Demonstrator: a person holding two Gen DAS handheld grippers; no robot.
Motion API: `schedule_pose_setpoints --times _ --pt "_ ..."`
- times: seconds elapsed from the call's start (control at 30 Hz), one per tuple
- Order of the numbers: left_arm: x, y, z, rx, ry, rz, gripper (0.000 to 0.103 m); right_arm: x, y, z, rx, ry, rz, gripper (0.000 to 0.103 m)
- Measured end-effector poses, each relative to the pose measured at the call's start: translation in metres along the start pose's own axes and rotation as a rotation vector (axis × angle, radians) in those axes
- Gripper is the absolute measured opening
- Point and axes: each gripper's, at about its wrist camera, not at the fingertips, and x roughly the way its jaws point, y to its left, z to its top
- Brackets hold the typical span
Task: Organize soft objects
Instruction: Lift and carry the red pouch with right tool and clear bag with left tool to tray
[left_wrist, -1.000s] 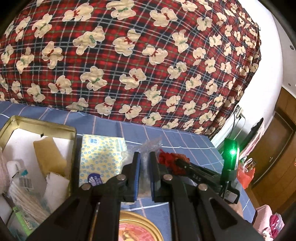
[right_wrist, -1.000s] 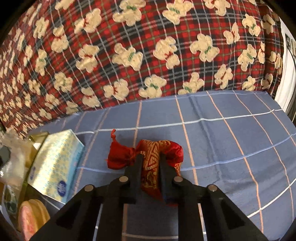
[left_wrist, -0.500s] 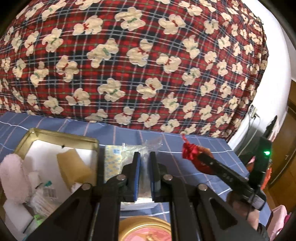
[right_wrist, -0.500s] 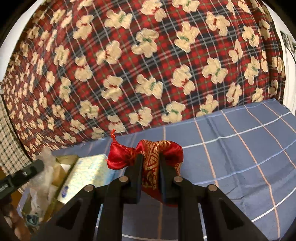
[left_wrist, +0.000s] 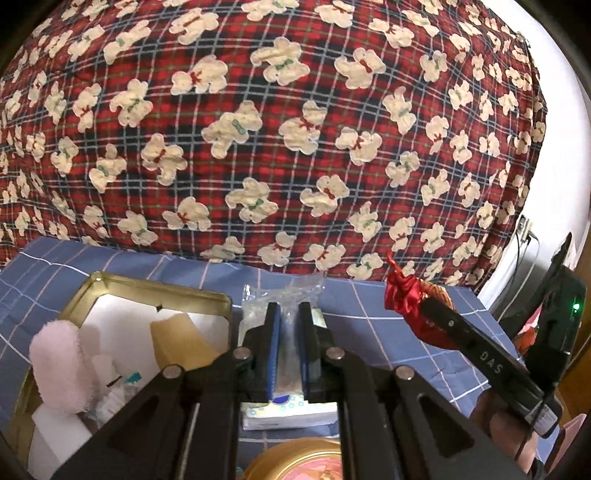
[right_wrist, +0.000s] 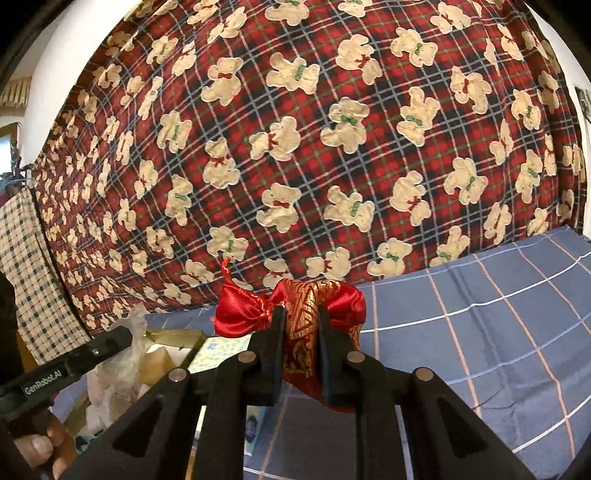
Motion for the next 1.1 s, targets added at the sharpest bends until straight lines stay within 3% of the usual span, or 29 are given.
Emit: schedule_pose_setpoints --times 0.9,1.1 --pt "-0.024 0.005 0.006 0.013 -0.151 0.066 0.006 -0.018 0.026 0.012 -0.05 -0.109 0.016 0.017" --pt "-0.026 0.015 0.007 0.002 -0.161 0.137 0.006 -0.011 0.039 0.014 -0.076 -0.099 0.039 0.017"
